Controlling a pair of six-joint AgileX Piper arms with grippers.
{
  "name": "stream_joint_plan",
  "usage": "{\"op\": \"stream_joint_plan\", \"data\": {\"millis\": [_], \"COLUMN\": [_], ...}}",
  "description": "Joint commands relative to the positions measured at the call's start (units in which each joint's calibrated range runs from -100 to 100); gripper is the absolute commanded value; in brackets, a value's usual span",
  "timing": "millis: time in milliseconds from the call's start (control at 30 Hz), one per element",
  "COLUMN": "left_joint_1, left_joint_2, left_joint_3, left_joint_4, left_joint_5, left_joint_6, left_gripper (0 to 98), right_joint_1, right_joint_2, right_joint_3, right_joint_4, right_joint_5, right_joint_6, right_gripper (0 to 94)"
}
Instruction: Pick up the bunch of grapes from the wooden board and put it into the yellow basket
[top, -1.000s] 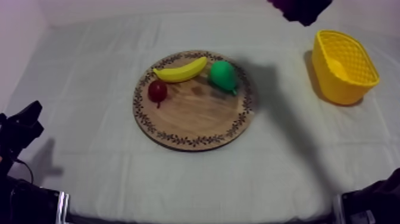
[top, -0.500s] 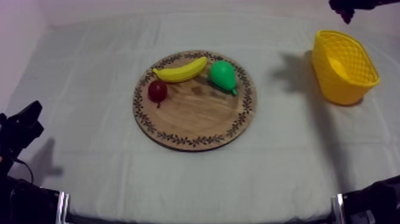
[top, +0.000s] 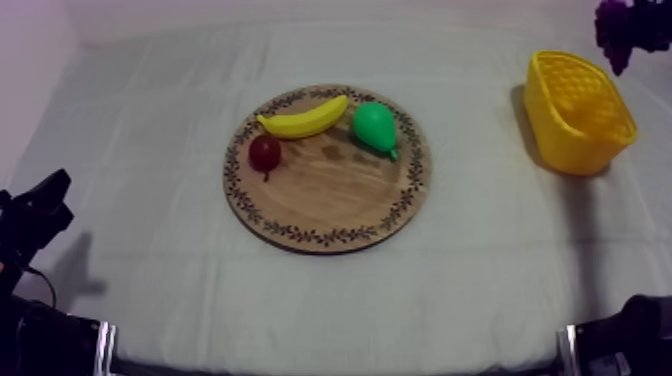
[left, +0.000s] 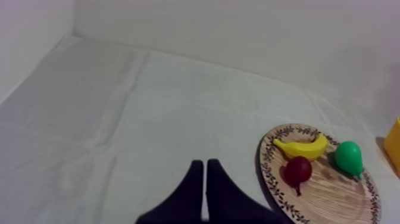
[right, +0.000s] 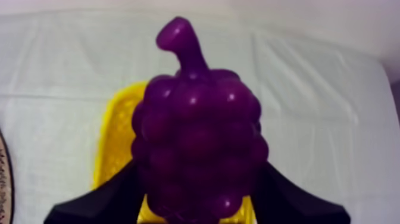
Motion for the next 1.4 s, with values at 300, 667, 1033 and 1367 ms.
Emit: {"op": "stream_joint_plan", "data": {"millis": [300,667,1033,1367], "left_joint_1": [0.0,0.0,0.0,0.0], "left_joint_2": [0.0,0.0,0.0,0.0], "left_joint_3": [-0.03,-0.03,-0.03,-0.03], "left_joint_4": [-0.03,-0.03,-0.03,-0.03], "left_joint_5": [-0.03,-0.03,-0.03,-0.03], "left_joint_6": [-0.01,-0.01,-0.01,-0.01], "left_gripper": [0.1,0.1,0.1,0.1], "right_joint_1": [0.6,0.47,0.52,-0.41], "right_joint_2": [12.26,24.62,31.63,28.58], "right_joint_3": [-5.9,-12.34,-15.49,-13.63], "right_joint_4": [0.45,0.27,-0.76,-1.36], "right_joint_5": [12.77,21.64,21.44,17.05], "right_joint_6": [0.02,-0.3,2.02,4.63], "right_gripper": [39.7,40.5,52.6,71.8]}}
